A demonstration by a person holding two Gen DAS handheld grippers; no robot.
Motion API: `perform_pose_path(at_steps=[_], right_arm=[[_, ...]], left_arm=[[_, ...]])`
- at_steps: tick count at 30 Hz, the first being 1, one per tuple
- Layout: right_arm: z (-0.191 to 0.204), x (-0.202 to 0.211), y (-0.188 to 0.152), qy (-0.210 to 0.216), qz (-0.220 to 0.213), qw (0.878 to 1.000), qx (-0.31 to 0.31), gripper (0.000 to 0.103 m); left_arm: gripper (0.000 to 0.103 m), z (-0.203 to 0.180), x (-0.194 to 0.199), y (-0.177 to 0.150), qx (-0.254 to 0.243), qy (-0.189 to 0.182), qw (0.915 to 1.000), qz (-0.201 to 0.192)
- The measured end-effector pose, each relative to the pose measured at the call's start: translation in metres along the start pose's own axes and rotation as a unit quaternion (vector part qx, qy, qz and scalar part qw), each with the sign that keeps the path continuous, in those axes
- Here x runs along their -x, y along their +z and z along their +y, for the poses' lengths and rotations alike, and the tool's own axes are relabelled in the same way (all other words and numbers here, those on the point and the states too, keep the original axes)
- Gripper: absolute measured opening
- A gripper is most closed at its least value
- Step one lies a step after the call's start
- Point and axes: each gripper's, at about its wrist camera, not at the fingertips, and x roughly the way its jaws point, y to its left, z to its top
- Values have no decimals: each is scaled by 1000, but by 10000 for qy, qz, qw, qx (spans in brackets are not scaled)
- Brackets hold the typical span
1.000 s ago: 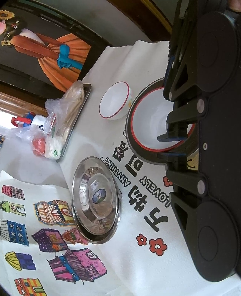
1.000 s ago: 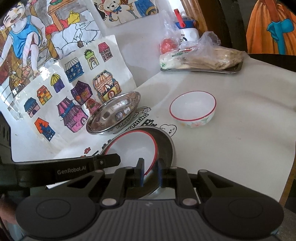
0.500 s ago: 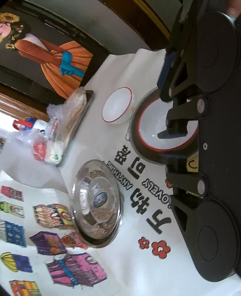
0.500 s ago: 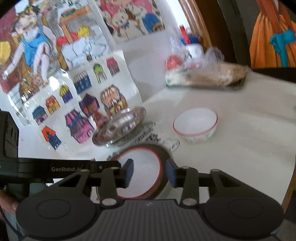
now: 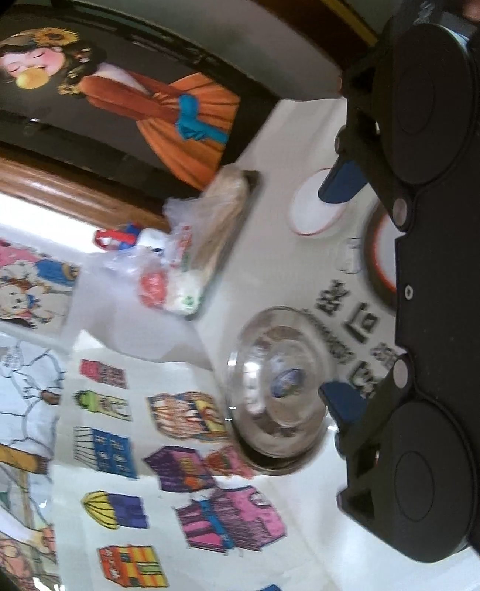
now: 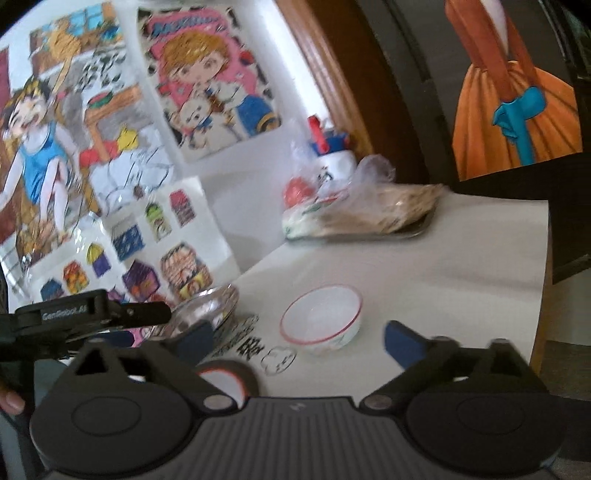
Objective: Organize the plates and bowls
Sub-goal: 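Open both grippers and release the white bowl inside the steel bowl, then move both grippers to the other red-rimmed white bowl and grasp its rim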
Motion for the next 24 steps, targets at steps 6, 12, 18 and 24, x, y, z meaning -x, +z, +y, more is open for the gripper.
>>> perform_pose_path(at_steps=[6,12,18,24], right_arm=[[-24,-10,8,-401,-130,9990,-111,103],[-44,-18,14,-781,-364,9962,-100,103],[-57,-36,21,-959,-302,9948,-179,103],[-60,-67,18,-994,191,9947,-169,103]], left_arm=[[102,-18,-38,22,-54,-192,9996,201],[102,-39,-73,35,-394,-177,9988,214],[102,-42,-103,39,-532,-182,9978,346],[102,-37,-126,38,-515,-123,9969,577]])
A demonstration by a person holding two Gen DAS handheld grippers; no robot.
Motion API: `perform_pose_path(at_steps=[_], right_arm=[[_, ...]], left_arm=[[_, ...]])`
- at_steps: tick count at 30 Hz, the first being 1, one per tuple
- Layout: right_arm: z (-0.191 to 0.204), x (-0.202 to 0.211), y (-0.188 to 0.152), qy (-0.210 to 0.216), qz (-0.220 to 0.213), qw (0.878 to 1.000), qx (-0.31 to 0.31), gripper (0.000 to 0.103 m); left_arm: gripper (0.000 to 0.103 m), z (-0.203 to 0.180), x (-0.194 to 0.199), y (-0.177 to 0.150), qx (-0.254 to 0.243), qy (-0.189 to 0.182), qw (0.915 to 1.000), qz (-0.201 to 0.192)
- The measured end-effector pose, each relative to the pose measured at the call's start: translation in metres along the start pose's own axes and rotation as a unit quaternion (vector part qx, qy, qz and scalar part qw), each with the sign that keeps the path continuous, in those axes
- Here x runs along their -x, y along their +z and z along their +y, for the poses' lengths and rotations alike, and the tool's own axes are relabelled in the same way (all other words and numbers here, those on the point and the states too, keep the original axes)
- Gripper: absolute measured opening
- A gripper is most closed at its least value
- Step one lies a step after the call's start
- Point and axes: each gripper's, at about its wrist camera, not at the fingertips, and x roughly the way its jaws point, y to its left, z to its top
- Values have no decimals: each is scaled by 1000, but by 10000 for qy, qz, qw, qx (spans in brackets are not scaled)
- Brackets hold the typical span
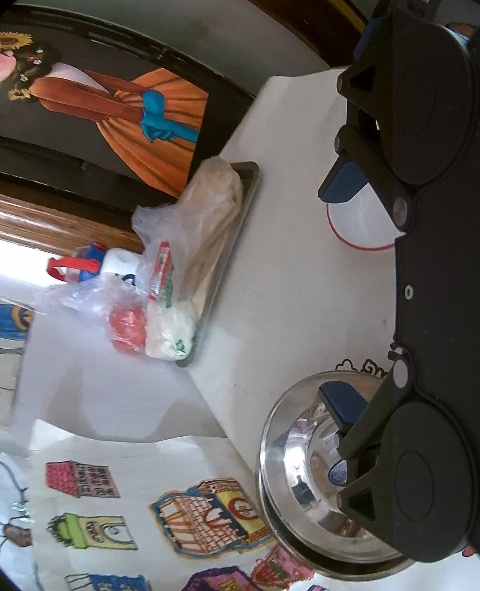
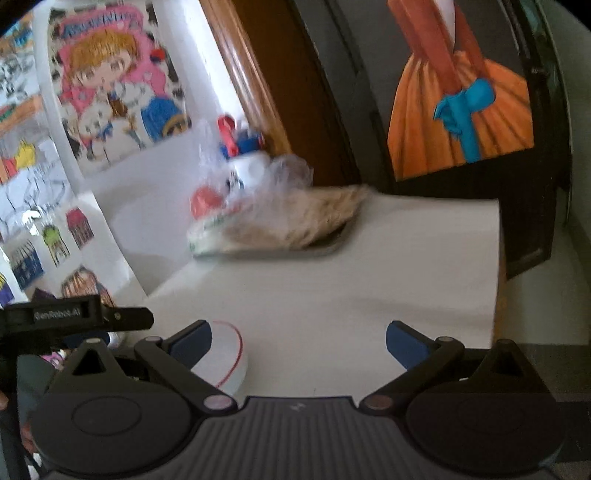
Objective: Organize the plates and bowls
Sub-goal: 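Move both grippers to the other red-rimmed white bowl and grasp its rim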
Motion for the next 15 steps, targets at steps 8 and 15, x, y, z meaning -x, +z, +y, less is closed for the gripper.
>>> perform_pose_path(at_steps=[8,15], right_arm=[[4,-19,-3,104,346,9993,-72,103],[7,-28,-5,115,499,9987,-56,103]], left_arm=[[102,0,-13,-3,-119,-63,9997,189],[102,-7,-4,-4,-241,-92,9996,71]])
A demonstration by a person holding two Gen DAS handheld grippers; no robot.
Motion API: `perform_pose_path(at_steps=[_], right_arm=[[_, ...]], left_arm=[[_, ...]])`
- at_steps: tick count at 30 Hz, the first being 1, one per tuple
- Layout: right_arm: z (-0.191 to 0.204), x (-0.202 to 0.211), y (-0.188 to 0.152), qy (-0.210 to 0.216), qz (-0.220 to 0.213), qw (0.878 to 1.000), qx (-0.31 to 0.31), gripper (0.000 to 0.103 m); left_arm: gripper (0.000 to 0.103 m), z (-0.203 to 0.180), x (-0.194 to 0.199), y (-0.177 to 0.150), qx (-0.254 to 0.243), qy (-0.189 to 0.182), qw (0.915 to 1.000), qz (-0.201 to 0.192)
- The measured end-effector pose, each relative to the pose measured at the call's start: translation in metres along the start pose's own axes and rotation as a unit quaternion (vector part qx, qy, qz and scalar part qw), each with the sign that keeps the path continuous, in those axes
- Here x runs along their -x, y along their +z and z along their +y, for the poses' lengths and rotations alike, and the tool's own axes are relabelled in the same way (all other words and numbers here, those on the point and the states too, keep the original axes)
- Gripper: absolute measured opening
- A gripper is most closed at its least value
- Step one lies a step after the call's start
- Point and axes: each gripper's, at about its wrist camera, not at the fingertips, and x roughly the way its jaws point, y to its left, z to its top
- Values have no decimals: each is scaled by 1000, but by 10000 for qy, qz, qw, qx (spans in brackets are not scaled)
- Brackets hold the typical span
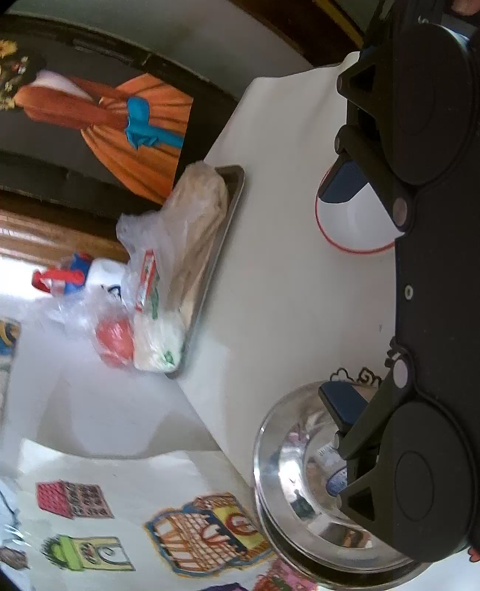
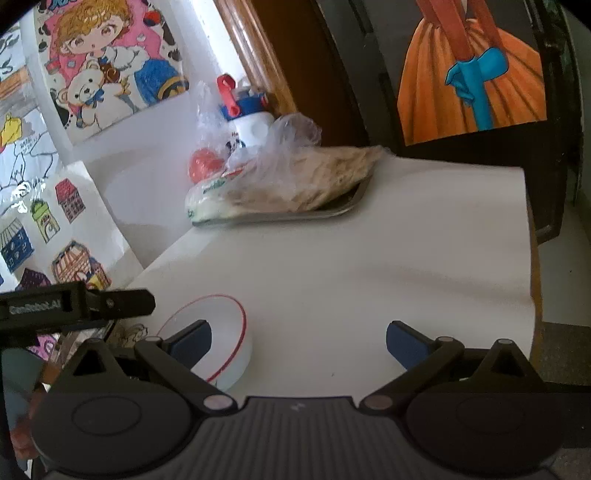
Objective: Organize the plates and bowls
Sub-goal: 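Move both grippers to the other red-rimmed white bowl and grasp its rim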
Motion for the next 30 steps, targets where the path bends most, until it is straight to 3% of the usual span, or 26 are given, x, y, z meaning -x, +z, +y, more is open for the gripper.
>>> perform_pose_path(at_steps=[4,10,15,23,28,30], right_arm=[[0,-4,-3,37,89,9999,-65,103],[6,-6,-5,-62,123,9997,207,103],[7,-7,-7,-51,85,9996,246,99],[15,-9,-4,16,85,9995,297,71],[21,-14,-4,334,253,9990,180,45],[23,-14,-5,376,259,9988,169,40]], left_arm=[[102,-11,4,-2,-323,54,9993,-164],[102,-18,-6,-1,-604,-332,9975,130],[100,-12,-18,0,-380,-653,9964,397],[72,-5,-28,-2,-136,-800,9941,722],[37,-3,-37,-6,-74,-823,9914,1011],[29,-2,-40,-8,-7,-842,9905,1086]])
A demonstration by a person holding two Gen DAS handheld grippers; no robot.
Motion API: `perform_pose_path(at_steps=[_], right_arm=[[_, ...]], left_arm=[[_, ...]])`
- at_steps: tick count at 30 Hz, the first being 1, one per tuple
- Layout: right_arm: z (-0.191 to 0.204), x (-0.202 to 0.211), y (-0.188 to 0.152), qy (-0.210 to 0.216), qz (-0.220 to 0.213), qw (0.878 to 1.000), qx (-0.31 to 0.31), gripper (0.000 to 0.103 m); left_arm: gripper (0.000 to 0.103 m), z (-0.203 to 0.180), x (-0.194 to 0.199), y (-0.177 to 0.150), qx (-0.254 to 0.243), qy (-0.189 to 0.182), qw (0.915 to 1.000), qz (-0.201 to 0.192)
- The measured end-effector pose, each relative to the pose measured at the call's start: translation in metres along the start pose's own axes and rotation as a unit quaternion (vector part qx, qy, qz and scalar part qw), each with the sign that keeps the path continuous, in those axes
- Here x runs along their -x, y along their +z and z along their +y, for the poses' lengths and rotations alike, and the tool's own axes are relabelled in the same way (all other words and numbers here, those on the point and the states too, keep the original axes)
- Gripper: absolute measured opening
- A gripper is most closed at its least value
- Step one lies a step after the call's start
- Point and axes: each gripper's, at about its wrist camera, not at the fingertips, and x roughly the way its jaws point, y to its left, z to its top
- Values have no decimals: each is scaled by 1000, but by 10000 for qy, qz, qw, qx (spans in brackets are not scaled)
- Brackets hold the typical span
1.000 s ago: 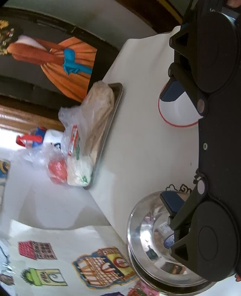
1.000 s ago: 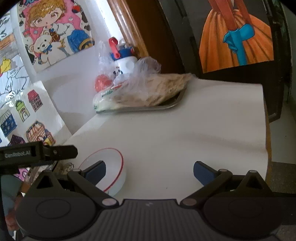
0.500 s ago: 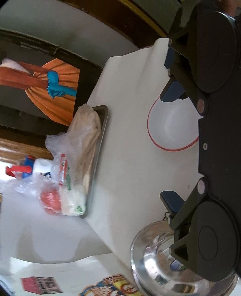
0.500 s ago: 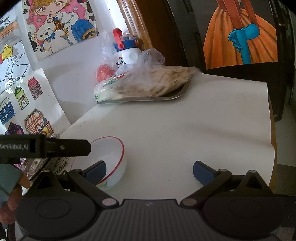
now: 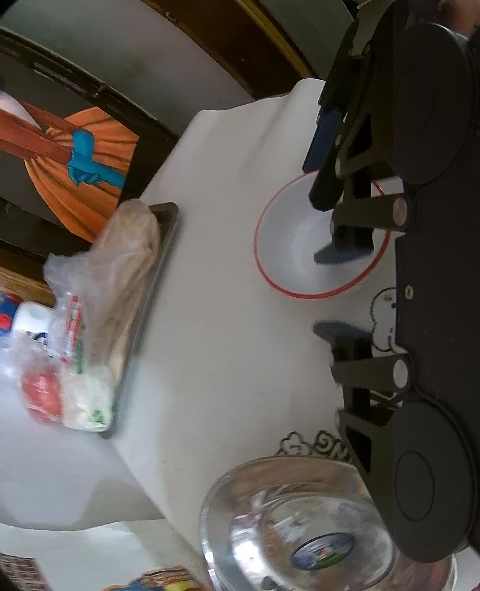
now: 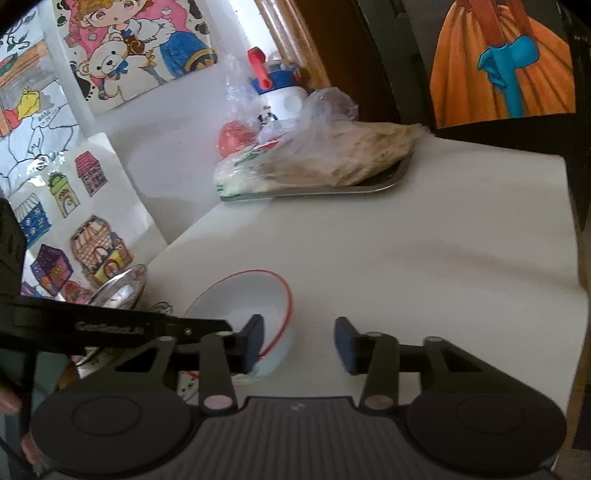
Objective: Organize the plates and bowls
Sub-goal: 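Move both grippers to the other red-rimmed white bowl and grasp its rim, then lift the second white bowl and lower it into the first white bowl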
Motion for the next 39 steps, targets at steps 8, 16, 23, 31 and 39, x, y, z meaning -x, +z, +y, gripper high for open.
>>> perform_pose_path(at_steps=[8,16,23,31,39], right_arm=[[6,4,-5,4,-130,9999,-95,18],[11,32,-4,-24,-404,9988,-280,11],[38,70,-3,161,-631,9978,-99,11],[86,99,-21,485,-539,9970,285,12],[109,110,-54,442,-208,9978,445,12]], left_arm=[[13,2,0,-3,298,-105,9995,-12],[9,-11,23,-8,241,-31,9992,-314],[9,-20,69,-15,207,-85,9972,-707],[9,-6,132,-50,343,63,9943,-1003],[10,8,161,-96,483,286,9938,-962]])
